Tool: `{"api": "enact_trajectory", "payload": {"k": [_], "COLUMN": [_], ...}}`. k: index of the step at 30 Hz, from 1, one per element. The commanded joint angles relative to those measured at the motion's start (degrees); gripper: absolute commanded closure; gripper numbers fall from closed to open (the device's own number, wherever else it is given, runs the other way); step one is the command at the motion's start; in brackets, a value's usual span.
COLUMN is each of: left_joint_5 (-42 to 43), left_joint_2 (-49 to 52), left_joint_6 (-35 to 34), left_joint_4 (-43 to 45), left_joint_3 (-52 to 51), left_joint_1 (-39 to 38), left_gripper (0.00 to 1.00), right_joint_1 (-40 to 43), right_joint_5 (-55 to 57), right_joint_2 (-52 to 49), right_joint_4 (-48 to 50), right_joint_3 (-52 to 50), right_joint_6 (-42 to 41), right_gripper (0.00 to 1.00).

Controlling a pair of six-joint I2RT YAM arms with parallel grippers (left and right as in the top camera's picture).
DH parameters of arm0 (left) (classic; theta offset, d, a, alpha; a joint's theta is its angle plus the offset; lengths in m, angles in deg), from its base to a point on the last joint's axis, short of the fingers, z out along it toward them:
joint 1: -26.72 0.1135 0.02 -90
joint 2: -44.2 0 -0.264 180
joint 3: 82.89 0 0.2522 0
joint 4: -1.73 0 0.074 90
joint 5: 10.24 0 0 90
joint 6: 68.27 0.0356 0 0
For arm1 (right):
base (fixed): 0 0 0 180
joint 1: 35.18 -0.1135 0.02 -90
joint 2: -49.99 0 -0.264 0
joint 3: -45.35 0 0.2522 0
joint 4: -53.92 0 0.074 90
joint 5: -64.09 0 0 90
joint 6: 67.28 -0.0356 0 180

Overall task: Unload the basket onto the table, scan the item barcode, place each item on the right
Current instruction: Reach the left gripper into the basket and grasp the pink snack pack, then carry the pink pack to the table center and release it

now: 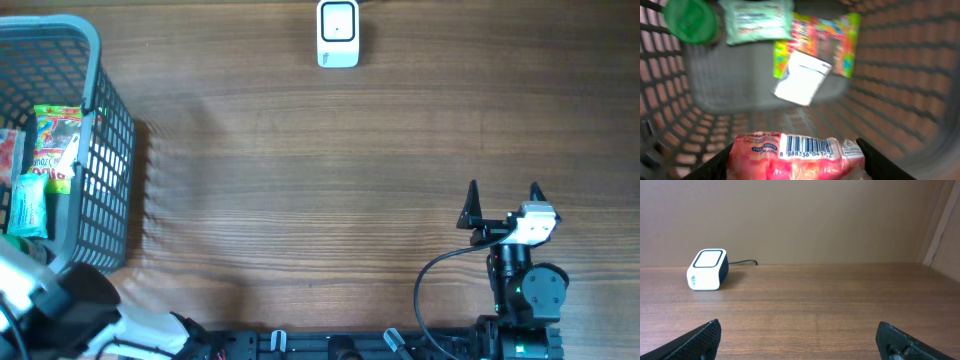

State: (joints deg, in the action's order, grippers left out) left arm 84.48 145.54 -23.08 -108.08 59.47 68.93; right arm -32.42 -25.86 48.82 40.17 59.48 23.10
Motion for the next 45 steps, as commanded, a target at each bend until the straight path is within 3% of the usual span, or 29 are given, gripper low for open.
{"api": "enact_trajectory", "payload": {"k": [1,4,10,15,18,24,29,32,34,36,37,38,41,45], "left_joint_5": [9.9,12.0,-10.5,-15.9,-15.7,-13.4,-5.2,-3.4,-3.1,1.2,3.4,5.8,5.6,-2.0], "left_joint_2": [-7.8,-10.7,-6.7,3.8,17.0,32.3,40.0,41.9,41.9,41.9,41.9,41.9,41.0,34.3], "left_joint_6": [0.9,0.4,-20.0,-30.2,-35.2,-35.2,-40.1,-48.4,-55.4,-65.4,-69.4,-71.4,-65.4,-52.6], "left_joint_4": [0.2,1.4,1.5,2.2,5.1,15.7,15.9,13.9,13.8,15.0,16.3,18.8,20.4,15.8], "left_joint_3": [1.3,1.3,0.7,0.7,0.7,0.7,0.7,0.6,0.6,0.6,0.6,0.6,0.7,0.7], "left_joint_1": [-4.2,-14.8,-48.1,-66.9,-77.7,-85.6,-87.1,-87.3,-87.2,-86.3,-86.0,-85.6,-84.4,-80.4], "left_gripper": [0.39,0.39,0.41,0.41,0.39,0.37,0.39,0.35,0.23,0.27,0.23,0.12,0.00,0.00], "right_joint_1": [-0.3,-0.3,-0.3,-0.3,-0.3,-0.3,-0.3,-0.3,-0.3,-0.3,-0.3,-0.3,-0.3,-0.3], "right_joint_5": [-0.1,-0.1,-0.1,-0.1,-0.1,-0.1,-0.1,-0.1,-0.1,-0.1,-0.1,-0.1,-0.1,-0.1], "right_joint_2": [0.4,0.4,0.4,0.4,0.4,0.4,0.4,0.4,0.4,0.4,0.4,0.4,0.4,0.4], "right_joint_4": [0.3,0.3,0.3,0.3,0.3,0.3,0.3,0.3,0.3,0.3,0.3,0.3,0.3,0.3], "right_joint_3": [-0.1,-0.1,-0.1,-0.1,-0.1,-0.1,-0.1,-0.1,-0.1,-0.1,-0.1,-0.1,-0.1,-0.1], "right_joint_6": [1.0,1.0,1.0,1.0,1.0,1.0,1.0,1.0,1.0,1.0,1.0,1.0,1.0,1.0], "right_gripper": [0.00,0.00,0.00,0.00,0.00,0.00,0.00,0.00,0.00,0.00,0.00,0.00,0.00,0.00]}}
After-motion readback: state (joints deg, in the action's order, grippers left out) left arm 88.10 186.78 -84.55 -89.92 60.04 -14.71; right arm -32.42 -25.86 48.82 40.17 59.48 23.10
